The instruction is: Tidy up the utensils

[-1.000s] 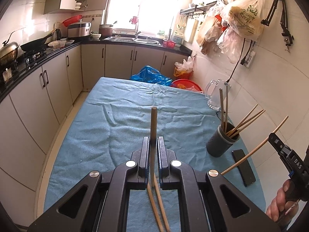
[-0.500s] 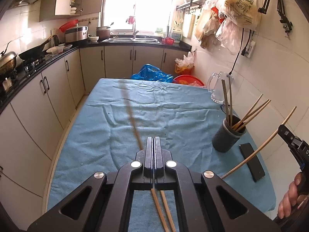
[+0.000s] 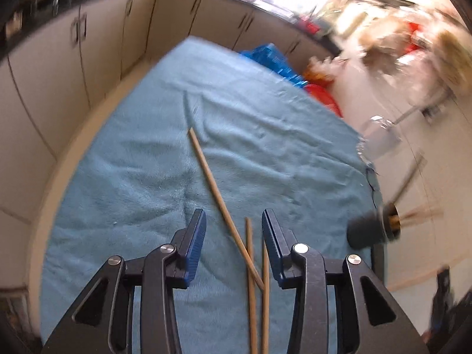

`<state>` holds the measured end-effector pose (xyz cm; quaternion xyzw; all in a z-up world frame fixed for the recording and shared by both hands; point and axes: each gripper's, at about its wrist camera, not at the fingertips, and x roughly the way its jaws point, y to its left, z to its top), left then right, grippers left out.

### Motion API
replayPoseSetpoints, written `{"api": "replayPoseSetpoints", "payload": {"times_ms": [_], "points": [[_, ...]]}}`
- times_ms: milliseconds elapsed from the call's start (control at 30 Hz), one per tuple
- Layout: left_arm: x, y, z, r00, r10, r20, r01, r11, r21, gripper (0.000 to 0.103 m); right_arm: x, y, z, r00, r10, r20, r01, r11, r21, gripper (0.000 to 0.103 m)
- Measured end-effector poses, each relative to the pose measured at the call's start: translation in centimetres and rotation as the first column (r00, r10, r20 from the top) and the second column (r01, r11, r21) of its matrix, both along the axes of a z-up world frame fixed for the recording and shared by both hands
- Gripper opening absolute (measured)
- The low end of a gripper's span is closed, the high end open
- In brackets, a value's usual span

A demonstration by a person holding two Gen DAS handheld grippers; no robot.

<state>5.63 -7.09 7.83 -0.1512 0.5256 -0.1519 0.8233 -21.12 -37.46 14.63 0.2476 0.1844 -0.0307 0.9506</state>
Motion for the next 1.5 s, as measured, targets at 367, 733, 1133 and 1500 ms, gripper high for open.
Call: {"api": "replayPoseSetpoints", "payload": {"times_ms": [367,733,1133,1500], "points": [[8.4,-3.5,-7.1,0.980,0.087,-0.178,-0.064,0.990,0.129,0.020,1.0,-0.3,-0.4,1.000,0.013,-0.022,-0.013,1.000,-0.004,0.008],[4.2,-3.7,-4.1,1.000,0.002,0.002,-0.002,0.992,0.124,0.006,0.8,-1.0,-0.9,1.000,-0.004,-0.026,0.004,1.000,0.013,0.008],[-6.0,-4.2,9.1,0.930,-0.104,0.351,0.104,0.994,0.019,0.006,-0.6,-0.9,0.4,0.999,-0.033,0.018,0.033,0.999,-0.008,0.008],[-8.3,-9.9,14.6,0.872,-0.204,0.446,0.232,0.973,-0.010,0.006,-2.2,-3.0,2.8,0.991,-0.100,0.092,0.103,0.994,-0.027,0.008]]}}
